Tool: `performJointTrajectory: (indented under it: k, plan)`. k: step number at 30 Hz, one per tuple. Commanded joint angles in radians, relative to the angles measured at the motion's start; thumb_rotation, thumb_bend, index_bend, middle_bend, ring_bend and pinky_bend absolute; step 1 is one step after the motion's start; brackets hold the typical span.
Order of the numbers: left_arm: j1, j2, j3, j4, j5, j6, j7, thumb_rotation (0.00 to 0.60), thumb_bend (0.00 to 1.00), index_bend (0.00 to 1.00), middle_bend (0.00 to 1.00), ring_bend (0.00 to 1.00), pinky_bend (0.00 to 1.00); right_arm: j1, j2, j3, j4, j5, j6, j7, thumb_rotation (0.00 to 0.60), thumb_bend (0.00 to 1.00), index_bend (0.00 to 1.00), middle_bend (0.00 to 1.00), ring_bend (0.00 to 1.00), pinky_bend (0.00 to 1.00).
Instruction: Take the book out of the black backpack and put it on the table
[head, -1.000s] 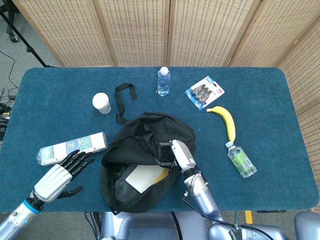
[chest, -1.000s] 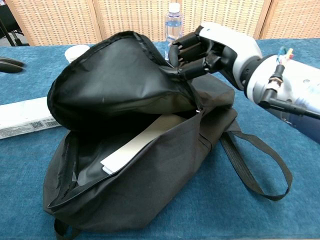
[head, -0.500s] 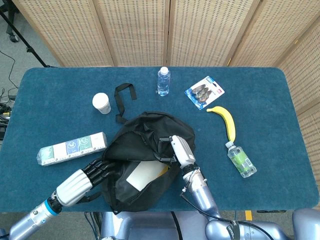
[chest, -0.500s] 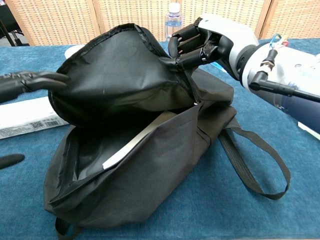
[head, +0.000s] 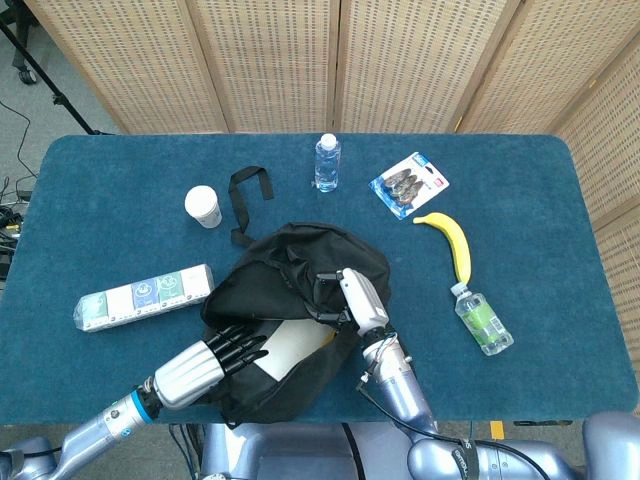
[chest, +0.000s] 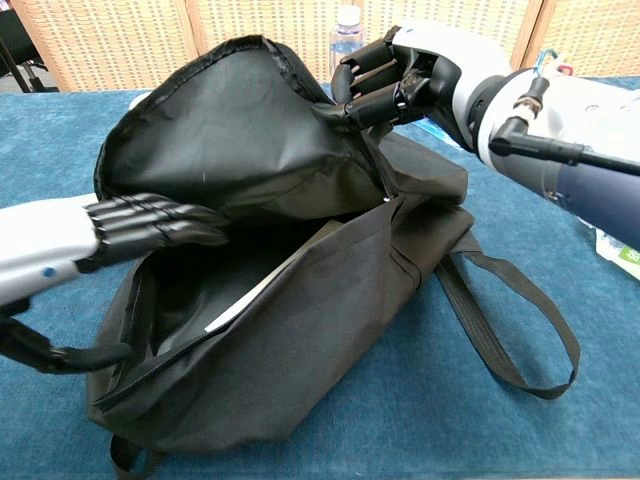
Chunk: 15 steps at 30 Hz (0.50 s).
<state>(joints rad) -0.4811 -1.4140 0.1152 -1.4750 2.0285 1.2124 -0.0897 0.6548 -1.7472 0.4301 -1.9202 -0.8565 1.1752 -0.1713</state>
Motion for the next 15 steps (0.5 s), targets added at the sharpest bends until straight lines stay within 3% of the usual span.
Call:
performJointTrajectory:
  k: [1,7,10,15]
  plan:
    - [-0.023,-0.034,-0.007,0.004,-0.018,-0.035,0.020,0.600,0.32,0.00,0.00,0.00,0.00,0.005,0.002,0.004,-0.008,0.017,0.006,-0.008,0.600,0.46,0.71,0.68,0.56,0.53]
    - [-0.061,-0.111,-0.025,0.021,-0.060,-0.104,0.040,0.600,0.30,0.00,0.00,0.00,0.00,0.011,0.007,0.014,-0.027,0.057,0.020,-0.015,0.600,0.46,0.71,0.68,0.56,0.53]
    - [-0.096,-0.197,-0.038,0.067,-0.104,-0.177,0.041,0.600,0.29,0.00,0.00,0.00,0.00,0.018,0.014,0.026,-0.042,0.102,0.036,-0.037,0.600,0.46,0.71,0.68,0.56,0.53]
    - [-0.110,-0.255,-0.042,0.107,-0.142,-0.198,0.027,0.600,0.28,0.00,0.00,0.00,0.00,0.026,0.015,0.029,-0.050,0.125,0.042,-0.044,0.600,0.47,0.71,0.68,0.56,0.53]
